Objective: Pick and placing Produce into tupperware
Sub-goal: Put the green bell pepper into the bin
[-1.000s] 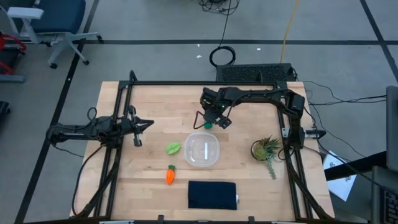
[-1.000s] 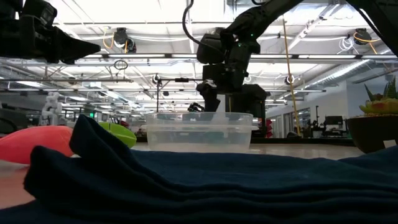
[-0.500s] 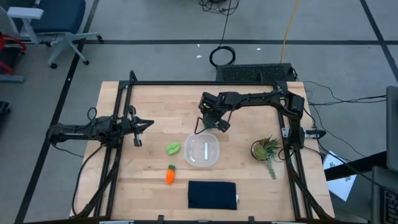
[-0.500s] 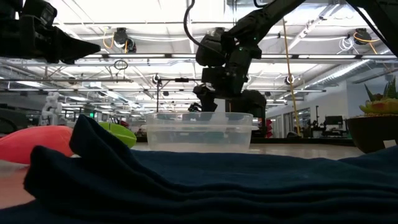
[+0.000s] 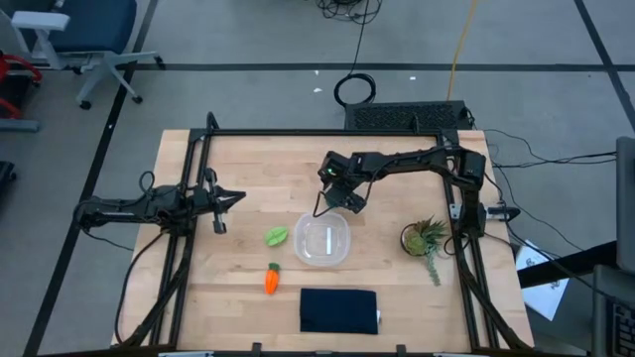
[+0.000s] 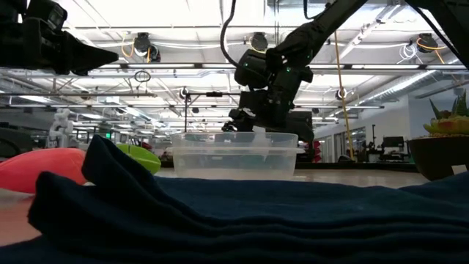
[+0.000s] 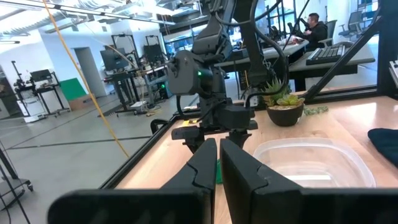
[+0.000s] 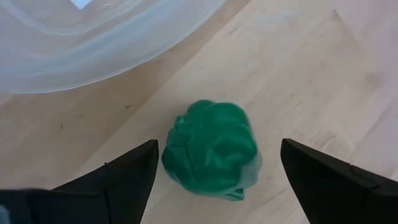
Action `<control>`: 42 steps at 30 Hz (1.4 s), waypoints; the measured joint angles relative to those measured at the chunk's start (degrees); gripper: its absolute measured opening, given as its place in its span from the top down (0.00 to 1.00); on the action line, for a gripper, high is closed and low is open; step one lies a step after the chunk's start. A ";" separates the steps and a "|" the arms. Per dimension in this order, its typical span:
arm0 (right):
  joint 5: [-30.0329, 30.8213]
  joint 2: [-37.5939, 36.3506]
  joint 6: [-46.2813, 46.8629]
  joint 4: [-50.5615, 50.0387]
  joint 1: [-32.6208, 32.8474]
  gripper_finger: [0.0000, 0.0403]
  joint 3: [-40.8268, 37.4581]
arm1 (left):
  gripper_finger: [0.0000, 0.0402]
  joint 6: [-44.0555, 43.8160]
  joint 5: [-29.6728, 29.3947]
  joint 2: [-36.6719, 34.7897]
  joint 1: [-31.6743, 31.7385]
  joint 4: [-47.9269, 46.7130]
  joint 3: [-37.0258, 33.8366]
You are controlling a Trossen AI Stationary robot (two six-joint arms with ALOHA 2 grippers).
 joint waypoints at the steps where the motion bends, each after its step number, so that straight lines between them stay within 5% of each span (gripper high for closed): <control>1: 0.02 0.00 0.00 0.09 0.00 0.18 -0.17 | 0.94 0.00 0.00 0.00 0.00 0.00 0.00; 21: -0.28 1.82 1.54 2.13 1.45 0.19 -0.09 | 0.94 0.01 0.00 0.02 0.00 0.00 0.00; 42: 1.38 1.90 4.50 1.64 1.58 0.51 -0.15 | 0.94 -0.48 0.02 0.02 0.00 -0.07 0.00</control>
